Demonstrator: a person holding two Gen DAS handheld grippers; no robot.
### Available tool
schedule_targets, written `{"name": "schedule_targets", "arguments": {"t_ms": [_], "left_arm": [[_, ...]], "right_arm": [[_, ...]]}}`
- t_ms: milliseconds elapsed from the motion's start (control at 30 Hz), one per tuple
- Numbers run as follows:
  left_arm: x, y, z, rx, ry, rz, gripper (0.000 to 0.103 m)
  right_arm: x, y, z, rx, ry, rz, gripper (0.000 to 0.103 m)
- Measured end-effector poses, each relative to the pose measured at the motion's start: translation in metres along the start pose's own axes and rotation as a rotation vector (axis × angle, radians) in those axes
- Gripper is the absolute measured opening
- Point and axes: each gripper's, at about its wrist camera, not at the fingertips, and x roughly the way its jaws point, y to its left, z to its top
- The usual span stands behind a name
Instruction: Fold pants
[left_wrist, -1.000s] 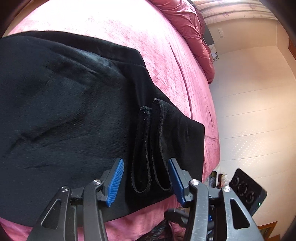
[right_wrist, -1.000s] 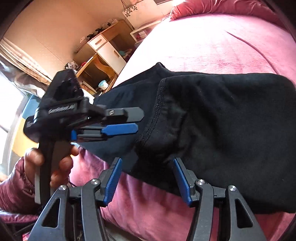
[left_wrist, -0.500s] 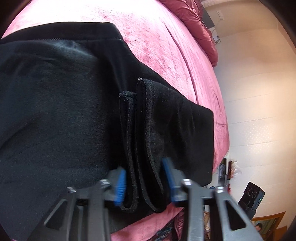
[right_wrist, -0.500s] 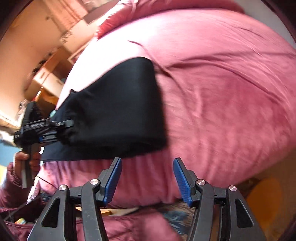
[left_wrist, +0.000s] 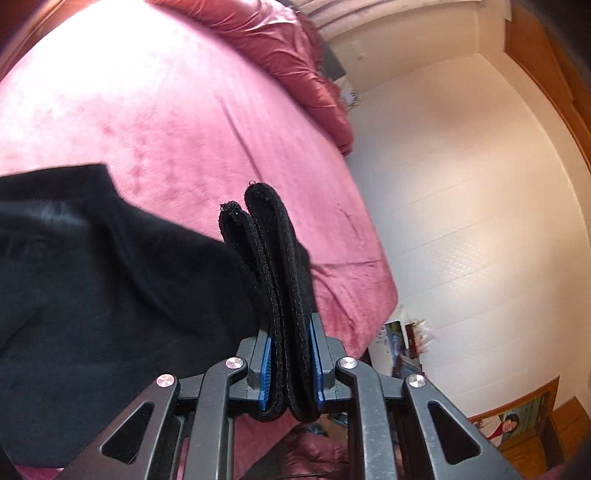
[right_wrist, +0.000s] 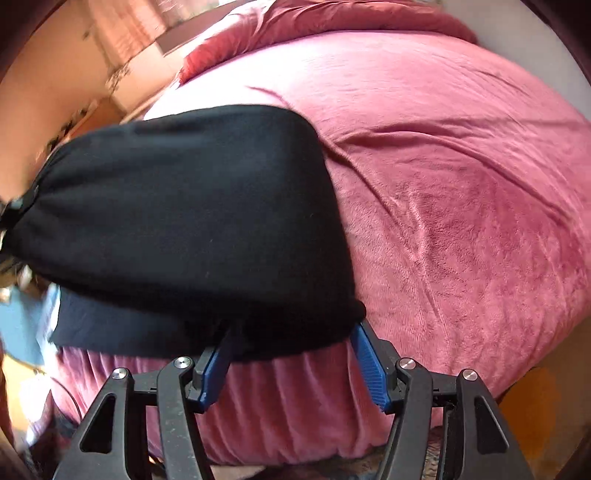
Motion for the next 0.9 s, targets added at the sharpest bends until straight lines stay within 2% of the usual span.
{"name": "schedule_targets", "arguments": {"t_ms": [100,167,267,367,467,600,667,767,900], "left_arm": [[-0.006,-0.004,0.0,0.037,-0.018,0.018,0.015],[-0.006,0.006,-0.004,0.017,-0.008,0.036,0.015],[-0.003,0.039,-0.016,-0.014,0.016,0.134,0.014],[0.011,0.077,-0.024,-0.101,0.058,0.205,0.014],[0.018,0.1,-0.038,-0.138,0.078,0.226,0.014],[0.021,0.095,-0.039,-0.1,0.067,0.228,0.014],[0.022,0.088,-0.04,-0.068,0.069,0.241,0.014],[0.027,0.076,-0.04,-0.024,0.06,0.26,0.014],[0.029,0.067,-0.041,0.021,0.049,0.287,0.014]], "right_arm": [[0.009,-0.016,0.002,0.07,0.004,-0.112,0.057],[0.016,-0.028,0.001,0.132,0.024,-0.079,0.057],[0.023,-0.022,0.001,0.096,0.041,-0.103,0.057],[0.029,-0.012,0.003,0.072,0.055,-0.104,0.06],[0.032,-0.003,0.004,0.045,0.074,-0.085,0.062],[0.011,-0.006,0.003,-0.026,0.113,-0.086,0.062],[-0.007,-0.004,0.006,-0.062,0.095,-0.08,0.061],[-0.034,0.007,0.022,-0.093,0.0,-0.035,0.056],[-0.024,0.038,0.06,-0.147,-0.066,0.046,0.052]]}}
